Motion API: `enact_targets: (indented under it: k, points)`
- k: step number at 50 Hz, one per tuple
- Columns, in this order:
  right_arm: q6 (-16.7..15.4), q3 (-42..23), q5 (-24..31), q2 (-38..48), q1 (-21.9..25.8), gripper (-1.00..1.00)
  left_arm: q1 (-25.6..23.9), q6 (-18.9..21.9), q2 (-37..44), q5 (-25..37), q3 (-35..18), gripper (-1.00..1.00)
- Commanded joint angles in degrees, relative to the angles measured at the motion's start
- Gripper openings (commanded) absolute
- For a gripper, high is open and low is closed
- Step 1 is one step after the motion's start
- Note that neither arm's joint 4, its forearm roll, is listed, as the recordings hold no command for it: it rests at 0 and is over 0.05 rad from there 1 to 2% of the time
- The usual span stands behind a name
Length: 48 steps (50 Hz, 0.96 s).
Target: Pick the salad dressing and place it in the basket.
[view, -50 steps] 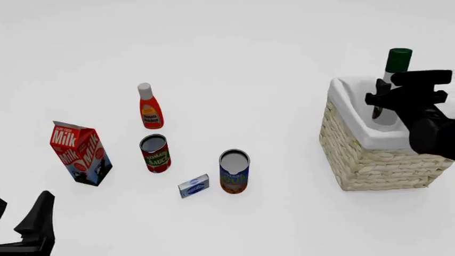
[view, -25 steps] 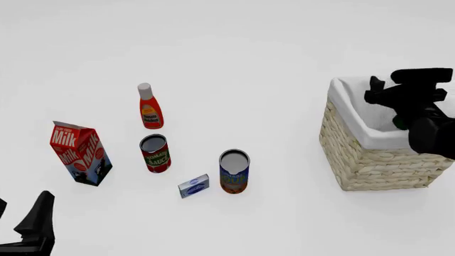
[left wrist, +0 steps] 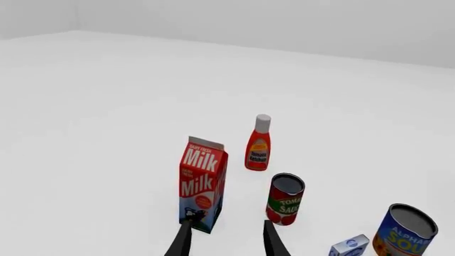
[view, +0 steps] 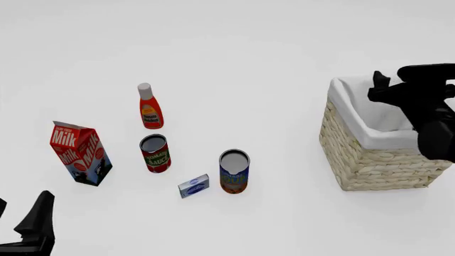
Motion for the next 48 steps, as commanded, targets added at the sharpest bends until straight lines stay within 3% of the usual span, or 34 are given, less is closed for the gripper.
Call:
enact_targets:
  k: [1, 22, 28, 48]
  points:
    - [-0.8, 5.0, 2.4, -10.3, 1.3, 1.0, -0.2, 0.2, 0.0, -0.1, 0.0, 1.0]
    - [-1.1, 14.2, 7.9, -27.2, 3.8, 1.0, -1.0, -0.1, 0.0, -0.1, 0.0, 1.0]
    - [-2.7, 18.7, 7.0, -31.0, 4.1, 1.0, -0.8, -0.1, 0.0, -0.1, 0.0, 1.0]
    - [-1.4, 26.7, 7.4, -39.8, 5.5, 1.0, -0.7, 0.0, 0.0, -0.3, 0.0, 1.0]
